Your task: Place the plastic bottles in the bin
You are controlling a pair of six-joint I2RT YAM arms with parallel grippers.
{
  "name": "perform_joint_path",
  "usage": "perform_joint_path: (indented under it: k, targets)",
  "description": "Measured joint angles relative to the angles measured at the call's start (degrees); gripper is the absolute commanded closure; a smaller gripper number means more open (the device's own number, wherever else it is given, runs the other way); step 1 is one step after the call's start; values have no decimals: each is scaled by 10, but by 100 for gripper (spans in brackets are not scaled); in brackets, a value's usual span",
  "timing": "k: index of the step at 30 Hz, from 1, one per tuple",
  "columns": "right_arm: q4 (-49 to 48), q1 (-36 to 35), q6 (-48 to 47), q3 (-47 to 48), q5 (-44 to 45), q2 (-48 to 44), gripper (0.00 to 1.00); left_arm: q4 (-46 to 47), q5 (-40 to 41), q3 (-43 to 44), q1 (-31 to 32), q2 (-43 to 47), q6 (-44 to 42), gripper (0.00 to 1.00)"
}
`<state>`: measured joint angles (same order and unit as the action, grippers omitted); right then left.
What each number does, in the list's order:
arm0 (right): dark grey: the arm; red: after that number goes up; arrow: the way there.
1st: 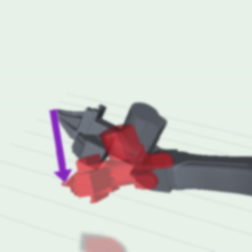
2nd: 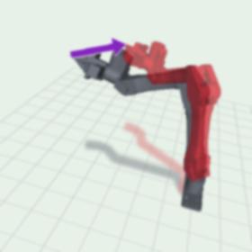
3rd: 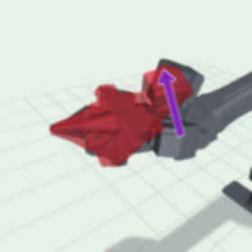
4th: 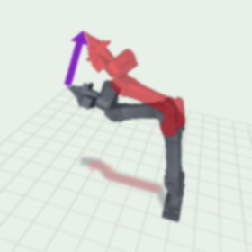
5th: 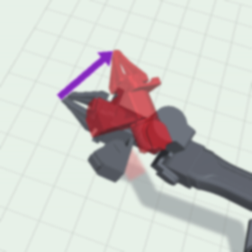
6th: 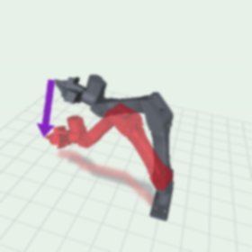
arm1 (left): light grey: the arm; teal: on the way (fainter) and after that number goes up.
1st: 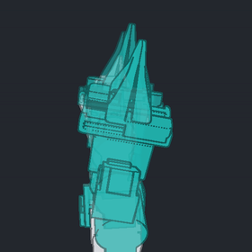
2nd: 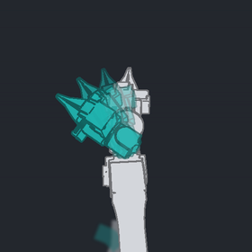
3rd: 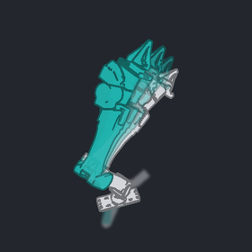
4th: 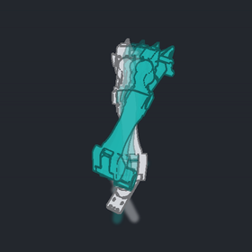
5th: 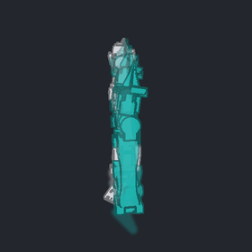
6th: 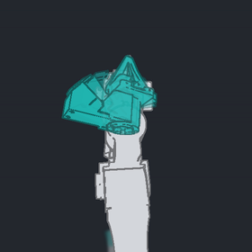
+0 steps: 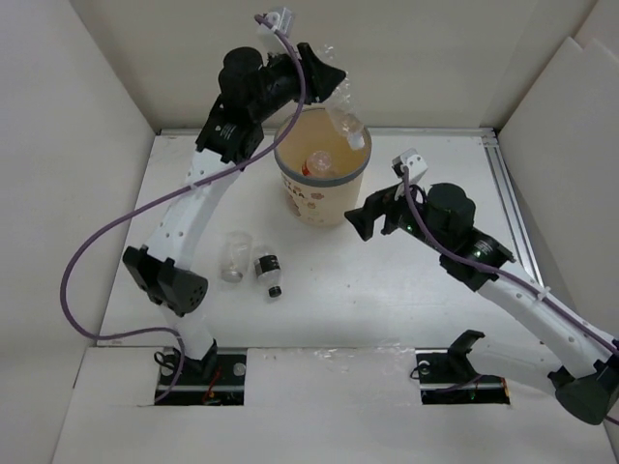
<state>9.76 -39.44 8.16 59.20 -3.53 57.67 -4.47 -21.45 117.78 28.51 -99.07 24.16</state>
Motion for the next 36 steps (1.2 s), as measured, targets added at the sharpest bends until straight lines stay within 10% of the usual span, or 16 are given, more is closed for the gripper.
perform_joint_path:
  k: [2, 6, 19, 36]
  targets:
    - [3, 4, 0, -21, 2, 1, 0, -20, 40, 59, -5, -43, -22, 35]
    - [10, 4, 0, -40, 3, -1, 0, -50, 103, 114, -11, -112, -54, 0]
    - [-16, -81, 27, -40, 23, 109, 0, -106, 163, -27, -13, -83, -70, 0]
    - [-166, -202, 138, 12, 53, 433, 3, -138, 280, -287, -13, 336, -7, 0]
